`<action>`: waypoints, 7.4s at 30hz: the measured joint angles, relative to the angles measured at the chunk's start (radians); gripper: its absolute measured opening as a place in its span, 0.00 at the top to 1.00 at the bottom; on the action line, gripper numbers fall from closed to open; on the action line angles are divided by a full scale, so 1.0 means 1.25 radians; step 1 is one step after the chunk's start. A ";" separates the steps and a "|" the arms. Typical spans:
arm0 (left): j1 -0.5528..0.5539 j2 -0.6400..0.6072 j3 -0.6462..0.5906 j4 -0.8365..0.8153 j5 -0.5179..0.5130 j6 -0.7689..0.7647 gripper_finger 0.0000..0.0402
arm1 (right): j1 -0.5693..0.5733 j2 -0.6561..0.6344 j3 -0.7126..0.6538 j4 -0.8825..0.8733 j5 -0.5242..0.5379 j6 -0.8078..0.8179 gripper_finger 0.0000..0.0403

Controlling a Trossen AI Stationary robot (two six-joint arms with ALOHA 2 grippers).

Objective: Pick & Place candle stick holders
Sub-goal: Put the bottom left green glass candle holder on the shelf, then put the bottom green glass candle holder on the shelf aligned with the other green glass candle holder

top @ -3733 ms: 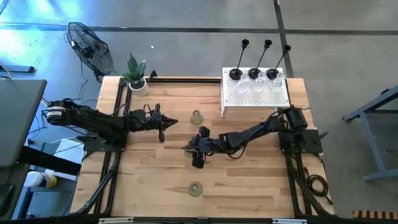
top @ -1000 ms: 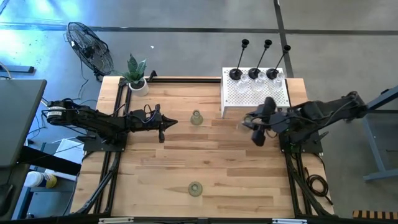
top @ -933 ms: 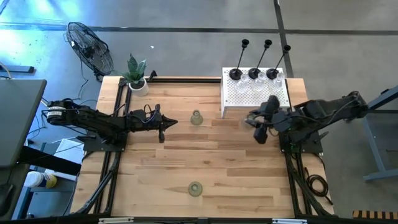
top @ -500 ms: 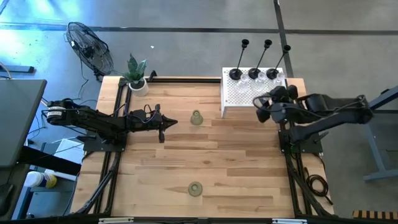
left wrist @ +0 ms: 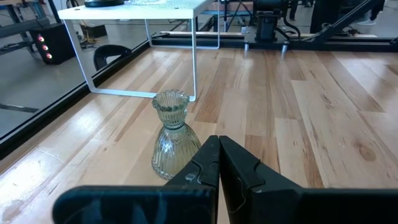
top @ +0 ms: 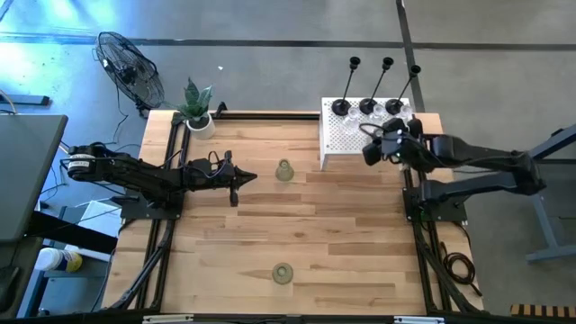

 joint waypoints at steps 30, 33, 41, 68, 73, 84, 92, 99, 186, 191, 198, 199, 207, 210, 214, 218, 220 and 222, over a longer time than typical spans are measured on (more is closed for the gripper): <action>0.000 0.000 0.000 0.000 0.000 0.006 1.00 | -0.129 0.020 -0.001 0.059 -0.088 -0.087 0.56; 0.000 0.000 0.000 0.000 0.000 0.006 1.00 | -0.129 0.022 -0.001 0.058 -0.092 -0.087 0.56; 0.000 0.000 0.000 0.000 0.000 0.005 1.00 | -0.130 0.022 -0.001 0.058 -0.093 -0.087 0.56; 0.000 0.000 0.000 0.000 0.000 0.005 1.00 | -0.161 0.052 -0.001 0.052 -0.108 -0.071 0.43; 0.000 0.000 0.000 0.000 0.000 0.005 1.00 | -0.161 0.052 0.017 0.049 -0.097 -0.094 0.39; 0.000 0.000 0.000 0.000 0.000 0.005 1.00 | -0.159 0.052 0.108 0.027 -0.073 -0.181 0.38; 0.000 0.000 0.000 0.000 0.001 0.005 1.00 | -0.083 0.051 0.208 -0.020 -0.056 -0.204 0.64; 0.000 0.000 0.000 0.000 0.001 0.005 1.00 | 0.097 0.054 0.130 0.065 -0.138 -0.213 0.97; 0.000 0.004 0.039 -0.102 0.056 0.000 1.00 | 0.486 0.832 0.143 1.034 -0.613 -0.287 0.56; 0.000 0.004 0.039 -0.102 0.056 0.000 1.00 | 0.486 0.701 0.143 0.853 -0.509 -0.283 0.58; 0.000 0.004 0.039 -0.102 0.056 0.000 1.00 | 0.488 0.447 0.143 0.570 -0.337 -0.238 0.58; 0.000 0.004 0.039 -0.102 0.056 0.000 1.00 | 0.491 0.415 0.143 0.515 -0.300 -0.221 0.57; 0.000 0.004 0.039 -0.102 0.056 0.000 1.00 | 0.501 0.184 0.143 0.012 -0.058 0.064 0.60; 0.000 0.004 0.039 -0.102 0.056 -0.001 1.00 | 0.508 0.113 0.143 -0.155 0.002 0.202 0.60; 0.000 0.004 0.039 -0.102 0.056 -0.001 1.00 | 0.505 0.044 0.143 -0.358 0.063 0.396 0.57; 0.000 0.004 0.039 -0.102 0.056 -0.001 1.00 | 0.474 -0.003 0.143 -0.516 0.129 0.553 0.59; 0.000 0.004 0.039 -0.101 0.056 -0.001 1.00 | 0.447 -0.023 0.142 -0.547 0.158 0.599 0.60; 0.000 0.004 0.039 -0.101 0.056 -0.001 1.00 | 0.408 -0.047 0.138 -0.535 0.184 0.583 0.61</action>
